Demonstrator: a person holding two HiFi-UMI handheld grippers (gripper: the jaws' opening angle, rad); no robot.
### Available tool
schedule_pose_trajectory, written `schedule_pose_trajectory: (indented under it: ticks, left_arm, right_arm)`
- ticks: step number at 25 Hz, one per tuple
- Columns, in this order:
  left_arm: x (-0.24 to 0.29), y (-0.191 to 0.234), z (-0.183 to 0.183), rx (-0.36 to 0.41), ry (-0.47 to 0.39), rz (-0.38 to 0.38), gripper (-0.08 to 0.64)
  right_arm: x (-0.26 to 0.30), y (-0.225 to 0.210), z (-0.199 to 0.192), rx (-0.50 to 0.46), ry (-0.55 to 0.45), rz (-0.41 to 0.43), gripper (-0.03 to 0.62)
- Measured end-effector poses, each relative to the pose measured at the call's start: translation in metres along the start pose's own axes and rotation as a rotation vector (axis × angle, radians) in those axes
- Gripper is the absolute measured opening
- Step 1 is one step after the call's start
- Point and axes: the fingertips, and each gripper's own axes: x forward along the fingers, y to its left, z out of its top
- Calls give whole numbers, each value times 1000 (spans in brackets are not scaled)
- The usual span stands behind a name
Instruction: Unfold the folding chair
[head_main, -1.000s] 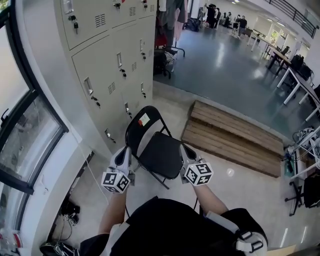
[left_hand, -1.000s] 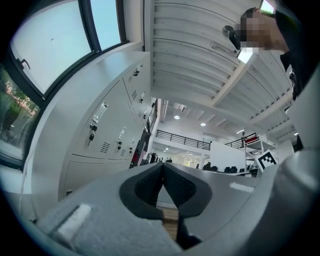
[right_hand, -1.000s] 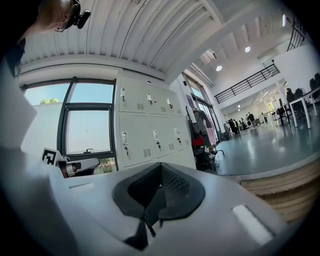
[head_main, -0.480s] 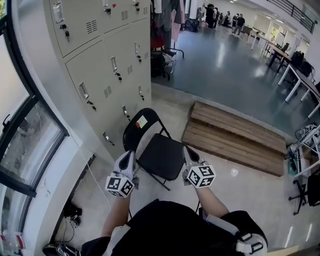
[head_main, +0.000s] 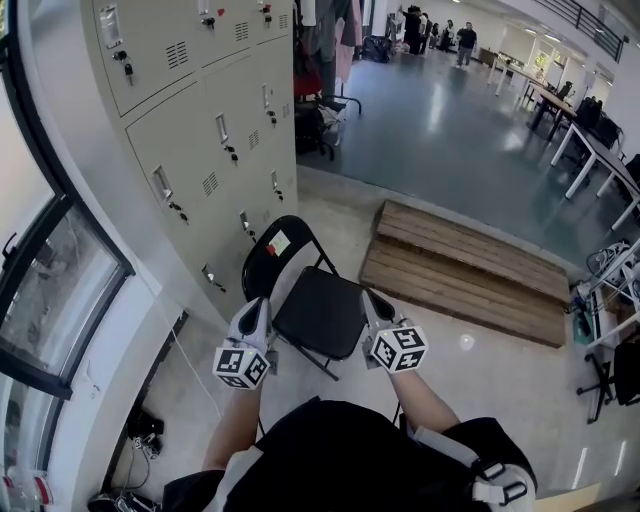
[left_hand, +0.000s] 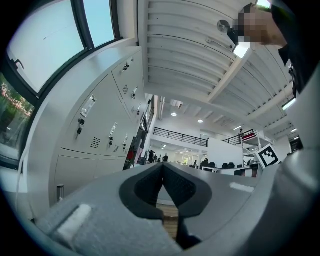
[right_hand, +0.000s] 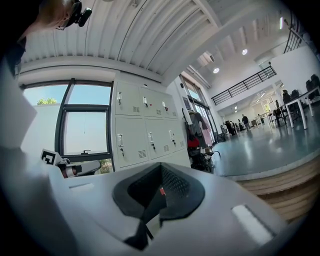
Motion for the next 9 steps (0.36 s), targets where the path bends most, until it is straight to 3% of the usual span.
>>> schedule_pose_trajectory:
  ticks: [9]
  left_arm:
    - [1,-4,-1,-17,4,-10,3]
  right_arm:
    - [-6,-1,-2,4,11,-13,3]
